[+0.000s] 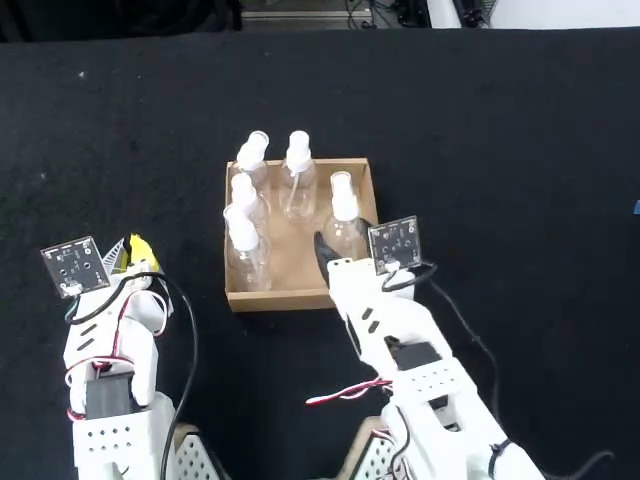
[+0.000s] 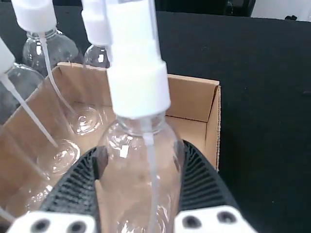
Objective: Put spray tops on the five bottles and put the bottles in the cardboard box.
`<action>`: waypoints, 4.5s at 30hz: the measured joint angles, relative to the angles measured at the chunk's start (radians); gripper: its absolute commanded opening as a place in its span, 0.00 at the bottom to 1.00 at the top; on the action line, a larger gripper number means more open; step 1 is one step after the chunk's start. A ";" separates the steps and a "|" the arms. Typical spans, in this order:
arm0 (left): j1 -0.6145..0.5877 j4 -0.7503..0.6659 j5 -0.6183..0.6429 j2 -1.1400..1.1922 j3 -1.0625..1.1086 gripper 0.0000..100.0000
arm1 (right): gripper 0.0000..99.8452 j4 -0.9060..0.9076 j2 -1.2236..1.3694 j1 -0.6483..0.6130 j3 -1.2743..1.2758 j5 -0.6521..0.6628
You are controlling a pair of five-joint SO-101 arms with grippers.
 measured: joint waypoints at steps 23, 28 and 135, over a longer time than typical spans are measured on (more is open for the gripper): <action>0.000 0.000 0.000 0.000 0.000 0.03 | 0.16 -0.015 0.014 -0.038 0.000 0.002; 0.000 0.000 0.000 0.000 0.000 0.03 | 0.17 -0.015 0.015 -0.040 0.000 0.000; 0.026 0.601 -0.387 -0.009 0.000 0.03 | 0.01 1.476 -0.888 0.896 0.011 0.054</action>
